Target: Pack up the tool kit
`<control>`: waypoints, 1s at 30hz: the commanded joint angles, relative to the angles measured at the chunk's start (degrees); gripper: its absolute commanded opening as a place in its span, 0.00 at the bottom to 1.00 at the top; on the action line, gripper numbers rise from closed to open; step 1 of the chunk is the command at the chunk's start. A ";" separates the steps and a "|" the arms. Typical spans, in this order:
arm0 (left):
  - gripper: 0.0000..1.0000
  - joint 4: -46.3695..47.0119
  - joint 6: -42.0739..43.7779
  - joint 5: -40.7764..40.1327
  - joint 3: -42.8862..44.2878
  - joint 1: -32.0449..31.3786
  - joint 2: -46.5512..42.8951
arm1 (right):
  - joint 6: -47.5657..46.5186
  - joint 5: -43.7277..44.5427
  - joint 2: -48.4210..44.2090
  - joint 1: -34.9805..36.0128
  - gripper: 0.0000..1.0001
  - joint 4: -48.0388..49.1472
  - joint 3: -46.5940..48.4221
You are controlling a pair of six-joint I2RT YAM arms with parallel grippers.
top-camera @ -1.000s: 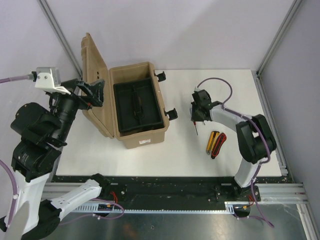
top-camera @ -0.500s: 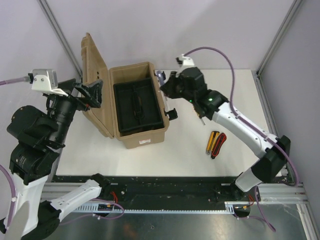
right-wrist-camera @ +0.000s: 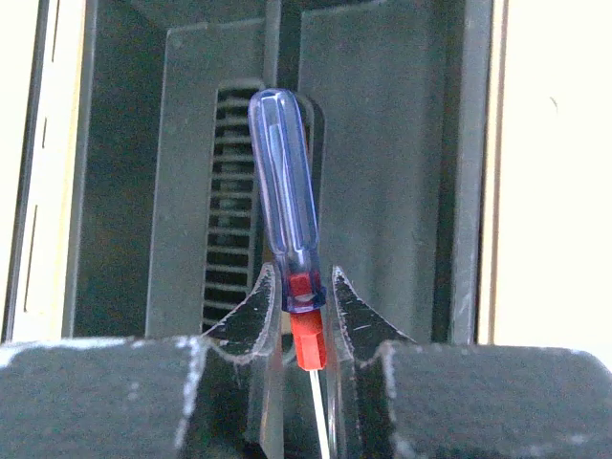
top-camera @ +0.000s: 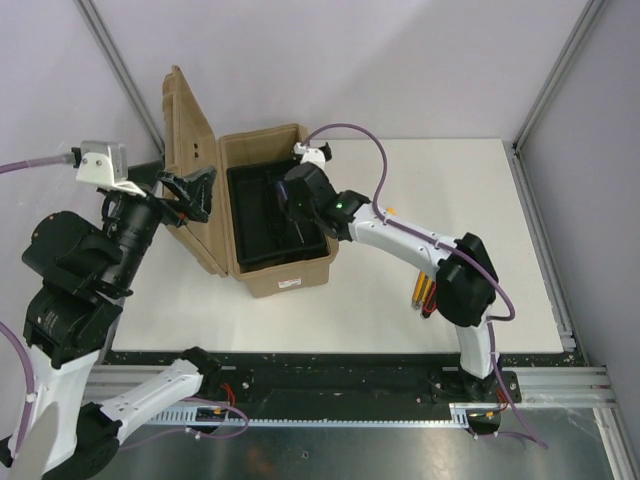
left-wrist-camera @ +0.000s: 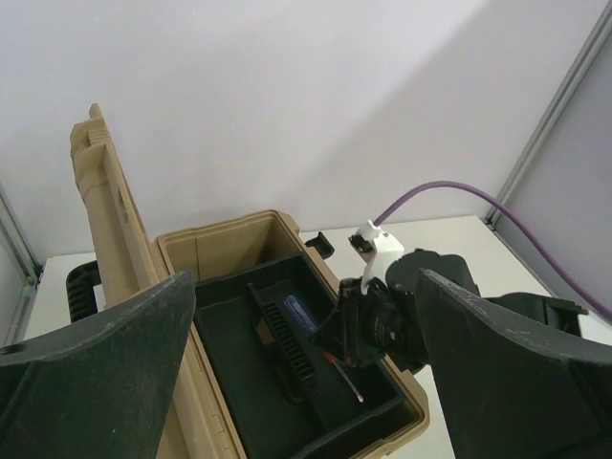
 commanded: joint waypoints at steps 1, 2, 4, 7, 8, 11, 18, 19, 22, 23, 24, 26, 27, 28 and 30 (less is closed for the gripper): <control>0.99 1.47 1.97 1.78 -0.78 -0.02 -0.57 | -0.13 6.11 2.11 0.17 0.00 -0.84 8.11; 0.99 1.45 1.98 1.84 -0.88 -0.03 -0.58 | -0.24 6.60 2.78 0.18 0.00 -1.24 8.76; 1.00 1.44 2.05 1.89 -1.07 -0.05 -0.59 | -0.24 7.58 3.87 0.15 0.00 -1.51 9.50; 0.99 1.49 2.25 1.97 -1.17 -0.03 -0.61 | 0.32 8.53 5.70 -0.17 0.00 -2.73 11.10; 0.99 1.50 2.34 1.98 -1.16 -0.04 -0.60 | 0.51 8.78 6.42 -0.25 0.01 -3.32 11.71; 0.99 1.46 2.53 1.87 -1.22 -0.03 -0.63 | 1.53 10.19 8.18 -0.37 0.07 -5.54 13.62; 1.00 1.50 2.59 1.69 -1.35 -0.05 -0.63 | 3.78 11.44 10.05 -1.21 0.17 -8.90 15.29; 0.99 1.51 2.59 1.62 -1.34 -0.05 -0.57 | 3.74 11.51 10.22 -1.30 0.21 -9.18 15.52; 0.99 1.47 2.60 1.41 -1.22 -0.04 -0.45 | 3.13 12.02 9.67 -1.38 0.41 -9.37 15.57; 0.99 1.45 2.51 1.30 -1.15 -0.04 -0.35 | 2.53 12.28 9.11 -1.43 0.46 -8.93 15.35; 0.99 1.44 2.42 1.21 -1.06 0.00 -0.30 | 1.92 12.54 8.34 -1.36 0.50 -8.40 15.11; 0.99 1.43 2.29 1.05 -0.85 -0.04 -0.19 | 0.28 12.67 6.51 -1.38 0.54 -7.11 14.71; 1.00 1.43 2.27 1.04 -0.74 0.00 -0.13 | -0.52 12.69 5.24 -1.38 0.55 -6.44 14.48; 0.99 1.43 2.25 0.99 -0.64 -0.03 -0.10 | -1.27 12.70 4.08 -1.43 0.56 -5.97 14.28; 0.99 1.48 2.25 0.97 -0.52 -0.04 0.05 | -2.60 12.91 1.36 -1.53 0.56 -5.25 13.54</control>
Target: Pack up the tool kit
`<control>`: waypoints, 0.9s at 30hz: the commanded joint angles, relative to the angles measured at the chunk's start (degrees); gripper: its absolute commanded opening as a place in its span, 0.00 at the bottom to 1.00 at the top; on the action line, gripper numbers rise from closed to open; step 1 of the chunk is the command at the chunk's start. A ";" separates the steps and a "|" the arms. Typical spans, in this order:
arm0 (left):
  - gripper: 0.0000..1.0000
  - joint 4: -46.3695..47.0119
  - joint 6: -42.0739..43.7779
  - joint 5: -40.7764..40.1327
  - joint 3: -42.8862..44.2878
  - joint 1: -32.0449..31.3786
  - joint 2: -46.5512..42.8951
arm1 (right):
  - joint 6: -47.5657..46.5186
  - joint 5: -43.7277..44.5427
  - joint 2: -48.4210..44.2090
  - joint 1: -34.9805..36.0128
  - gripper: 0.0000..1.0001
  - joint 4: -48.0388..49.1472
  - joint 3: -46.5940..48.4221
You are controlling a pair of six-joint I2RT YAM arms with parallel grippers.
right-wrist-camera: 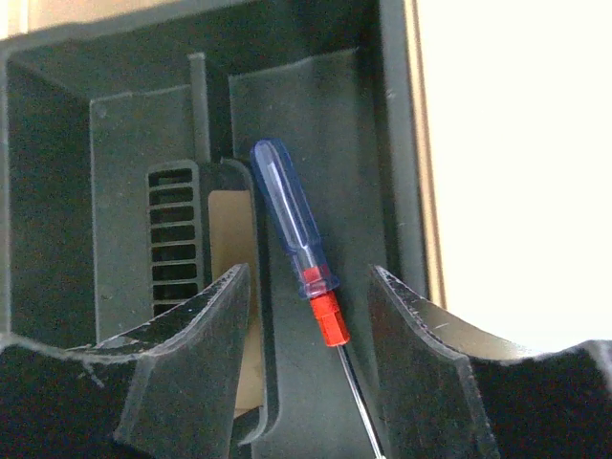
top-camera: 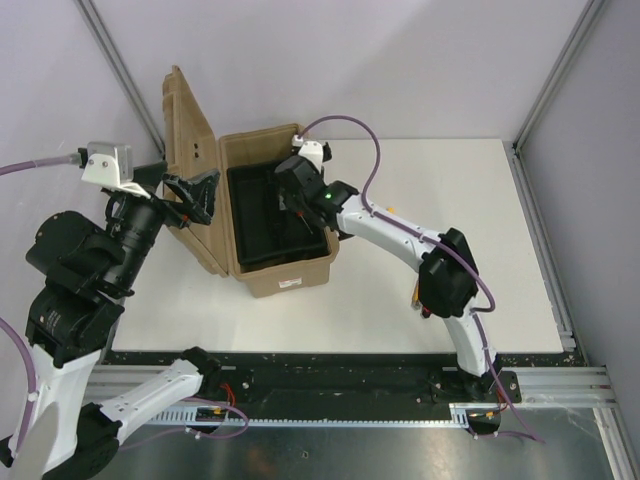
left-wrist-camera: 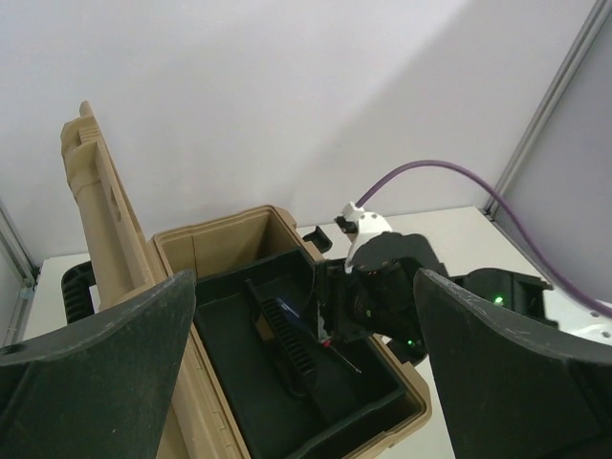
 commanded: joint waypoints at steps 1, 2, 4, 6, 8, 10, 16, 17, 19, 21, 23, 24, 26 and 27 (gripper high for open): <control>0.99 1.43 1.39 -0.49 0.52 -0.05 0.36 | -4.46 3.72 -9.55 -0.87 0.56 2.61 -0.40; 0.99 1.42 1.44 -0.56 0.56 -0.05 0.38 | -5.17 4.18 -11.31 -1.03 0.56 3.18 -1.78; 0.99 1.46 1.47 -0.66 0.59 -0.05 0.37 | -6.50 4.96 -15.21 -1.77 0.57 4.86 -5.96; 0.99 1.42 1.54 -0.76 0.53 -0.03 0.38 | -7.35 5.35 -19.30 -3.49 0.59 6.53 -11.47; 0.99 1.41 1.56 -0.82 0.56 -0.04 0.43 | -7.53 4.77 -22.81 -6.95 0.63 7.59 -17.66; 0.99 1.48 1.57 -0.77 0.59 -0.05 0.53 | -7.46 2.16 -25.07 -11.36 0.68 7.57 -22.76; 0.99 1.47 1.30 -0.38 0.85 -0.01 1.38 | -11.15 -4.14 -22.82 -21.15 0.76 3.51 -29.02; 0.99 1.44 1.21 -0.29 0.85 -0.03 1.55 | -12.21 -4.23 -21.73 -21.72 0.77 3.19 -29.28; 0.99 1.44 1.08 -0.13 0.81 0.00 1.69 | -13.90 -3.98 -19.39 -22.45 0.78 3.02 -29.47; 0.99 1.42 1.05 -0.01 0.69 0.01 1.75 | -14.72 -4.51 -17.03 -23.38 0.78 2.98 -29.52; 1.00 1.41 1.20 0.13 0.64 -0.04 1.72 | -15.21 -5.76 -14.57 -24.41 0.78 2.92 -29.46; 1.00 1.45 1.43 0.23 0.66 0.00 1.67 | -15.38 -6.19 -13.43 -24.89 0.78 2.81 -29.41; 0.99 1.51 1.88 0.30 0.96 -0.02 1.70 | -15.64 -6.62 -11.27 -25.71 0.77 2.20 -29.26; 0.99 1.46 2.03 0.40 1.13 0.01 1.75 | -15.68 -6.62 -10.33 -26.06 0.77 1.96 -29.22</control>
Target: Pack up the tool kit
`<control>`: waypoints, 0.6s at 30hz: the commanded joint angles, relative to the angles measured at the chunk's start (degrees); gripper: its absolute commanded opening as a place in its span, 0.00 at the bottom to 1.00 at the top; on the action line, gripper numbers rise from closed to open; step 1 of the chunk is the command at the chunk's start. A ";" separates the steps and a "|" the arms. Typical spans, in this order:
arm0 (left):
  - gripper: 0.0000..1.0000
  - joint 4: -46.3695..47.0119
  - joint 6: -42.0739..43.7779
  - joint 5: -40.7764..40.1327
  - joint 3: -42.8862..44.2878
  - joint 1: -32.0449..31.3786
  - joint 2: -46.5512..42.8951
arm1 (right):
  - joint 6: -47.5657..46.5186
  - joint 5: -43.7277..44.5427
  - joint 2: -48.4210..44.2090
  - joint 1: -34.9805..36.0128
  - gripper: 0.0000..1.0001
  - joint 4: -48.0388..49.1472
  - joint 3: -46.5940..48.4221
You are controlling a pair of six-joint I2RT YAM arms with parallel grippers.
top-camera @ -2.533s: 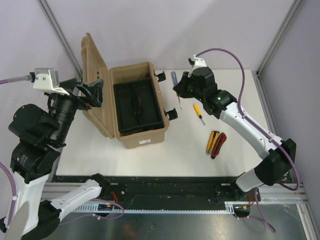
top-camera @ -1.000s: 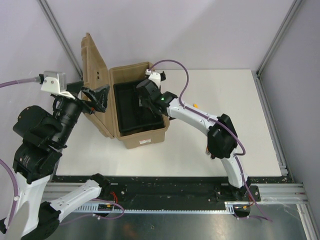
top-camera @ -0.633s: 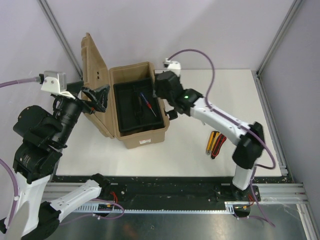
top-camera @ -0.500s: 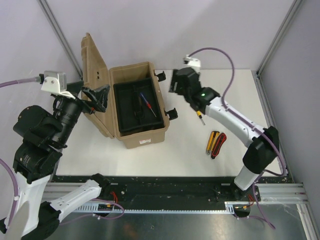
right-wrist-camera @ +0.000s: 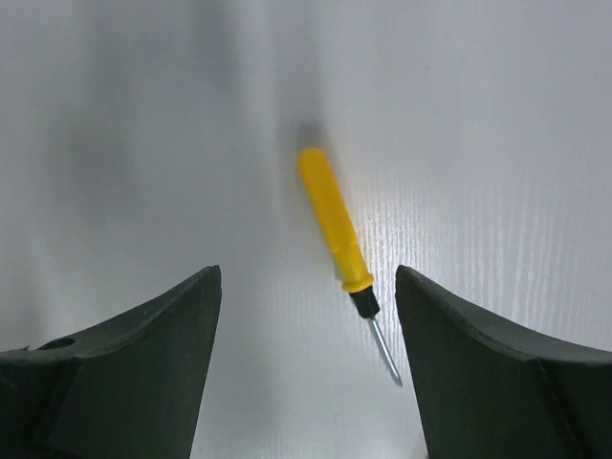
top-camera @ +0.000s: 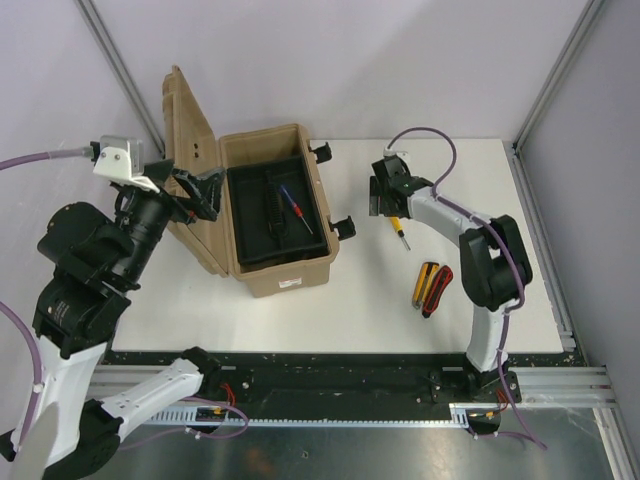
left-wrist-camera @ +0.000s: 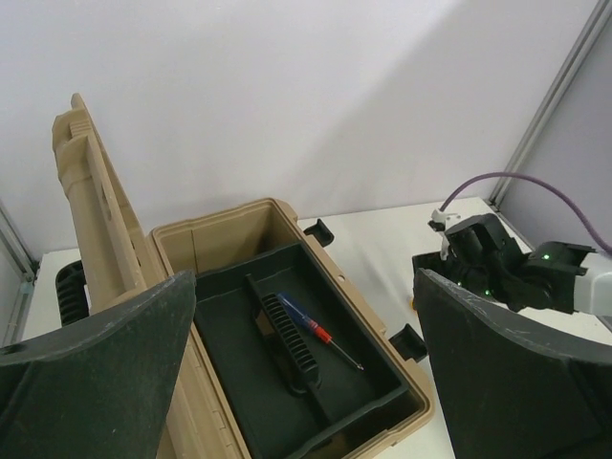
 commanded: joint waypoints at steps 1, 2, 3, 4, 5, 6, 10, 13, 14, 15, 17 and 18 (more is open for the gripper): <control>0.99 1.50 2.11 0.43 1.26 -0.02 0.11 | -2.26 -1.26 3.41 -2.29 0.76 -0.80 0.50; 0.99 1.51 2.21 0.50 1.41 -0.03 0.12 | -2.56 -1.22 4.18 -2.53 0.76 -0.90 0.51; 0.99 1.51 2.31 0.58 1.49 0.00 0.22 | -2.84 -1.11 4.91 -2.74 0.75 -0.95 0.52; 0.99 1.52 2.35 0.62 1.52 0.02 0.35 | -3.07 -1.10 5.54 -2.97 0.75 -0.93 0.52; 0.99 1.52 2.42 0.59 1.54 0.03 0.42 | -3.31 -1.18 6.21 -3.27 0.74 -0.97 0.57; 1.00 1.47 2.46 0.71 1.60 0.03 0.54 | -3.44 -1.53 6.89 -3.59 0.73 -0.94 0.59; 0.99 1.52 2.53 0.98 1.79 0.00 1.09 | -3.73 -5.87 8.69 -5.19 0.63 -0.78 0.54; 0.99 1.49 2.67 1.01 1.83 -0.04 1.24 | -3.28 -10.57 9.52 -6.17 0.48 -0.78 0.53; 0.99 1.50 2.76 0.96 1.83 -0.05 1.22 | -3.16 -11.59 9.69 -6.32 0.43 -0.80 0.57; 0.99 1.51 2.80 0.94 1.83 0.00 1.25 | -2.92 -12.05 9.82 -6.39 0.39 -0.77 0.55; 0.99 1.52 2.96 0.86 1.83 0.01 1.20 | -2.65 -12.46 9.98 -6.44 0.32 -0.86 0.53; 0.99 1.52 3.08 0.80 1.83 -0.02 1.29 | -2.40 -12.31 10.01 -6.45 0.28 -0.88 0.57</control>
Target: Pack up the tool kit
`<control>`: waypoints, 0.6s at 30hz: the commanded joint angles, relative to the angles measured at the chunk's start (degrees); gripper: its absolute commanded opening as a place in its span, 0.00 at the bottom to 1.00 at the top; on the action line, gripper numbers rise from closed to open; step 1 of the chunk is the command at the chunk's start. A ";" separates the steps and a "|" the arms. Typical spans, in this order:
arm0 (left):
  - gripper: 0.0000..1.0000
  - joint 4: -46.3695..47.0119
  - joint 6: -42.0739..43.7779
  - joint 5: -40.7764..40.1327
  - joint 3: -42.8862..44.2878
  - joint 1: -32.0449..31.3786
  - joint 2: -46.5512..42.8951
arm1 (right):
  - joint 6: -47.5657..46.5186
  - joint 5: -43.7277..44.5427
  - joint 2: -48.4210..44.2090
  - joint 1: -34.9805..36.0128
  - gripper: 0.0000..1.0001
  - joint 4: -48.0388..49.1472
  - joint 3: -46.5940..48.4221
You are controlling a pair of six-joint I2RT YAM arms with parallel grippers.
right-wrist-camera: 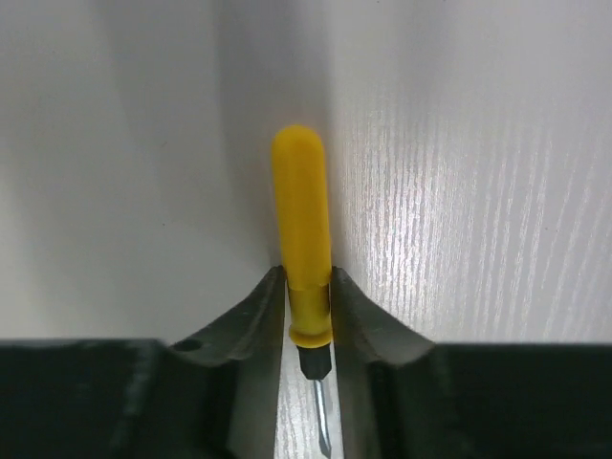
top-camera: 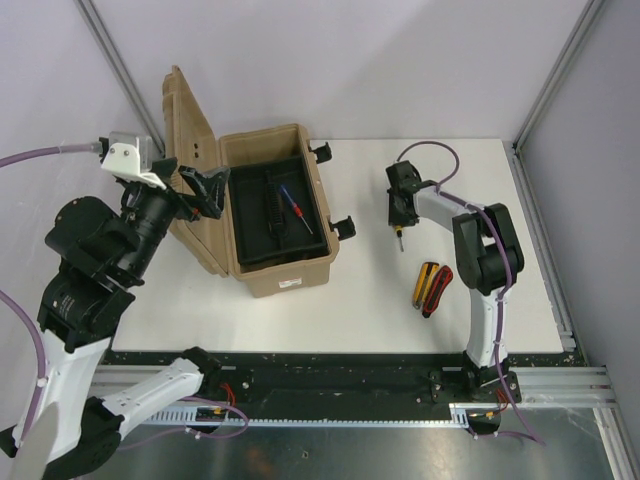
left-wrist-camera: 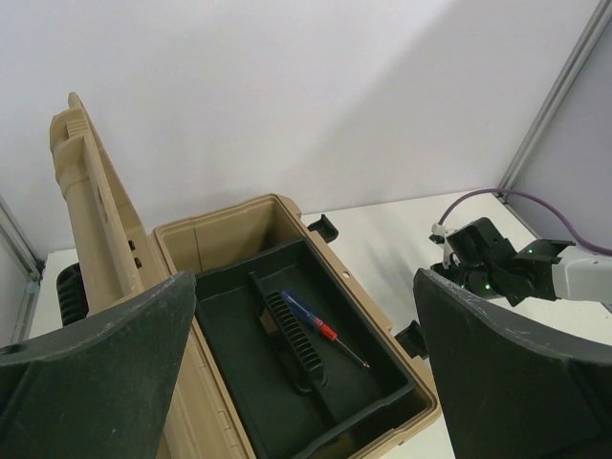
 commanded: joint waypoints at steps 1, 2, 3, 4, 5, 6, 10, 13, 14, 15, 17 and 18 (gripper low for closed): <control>0.99 1.52 2.11 0.64 1.74 0.01 0.19 | 0.52 -2.84 0.73 -0.32 0.22 -0.48 0.57; 0.99 1.47 2.18 0.72 1.76 -0.02 0.19 | 0.71 -2.43 0.56 -0.27 0.16 -0.65 0.62; 0.99 1.45 2.22 0.75 1.82 -0.04 0.23 | 0.81 -1.96 0.08 -0.12 0.08 -0.86 0.65; 0.99 1.49 2.32 0.82 1.89 -0.04 0.25 | 0.82 -1.41 -0.64 0.17 0.04 -0.96 0.58; 0.99 1.50 2.38 0.89 1.97 0.00 0.26 | 0.77 -0.88 -1.97 0.50 0.02 -0.97 0.54; 0.99 1.47 2.40 0.88 2.05 -0.03 0.22 | 0.71 -0.22 -3.38 1.06 0.01 -0.85 0.56; 0.99 1.49 2.58 0.99 2.35 0.01 0.42 | 0.82 1.58 -9.37 3.35 0.00 -0.73 1.44; 0.99 1.52 2.52 1.13 2.43 -0.04 0.41 | 1.40 1.97 -13.56 5.04 0.00 -1.36 3.27; 0.99 1.47 2.52 1.14 2.41 -0.05 0.47 | 1.42 1.87 -14.89 5.65 0.00 -1.48 3.86; 0.99 1.45 2.48 1.18 2.36 -0.05 0.51 | 1.30 1.64 -16.12 6.40 0.00 -1.54 4.47; 0.99 1.46 2.42 1.26 2.32 -0.05 0.51 | 1.22 0.79 -18.46 7.91 0.00 -1.82 5.86; 1.00 1.49 2.29 1.33 2.27 -0.01 0.52 | 1.29 0.22 -19.62 8.67 0.00 -1.75 6.43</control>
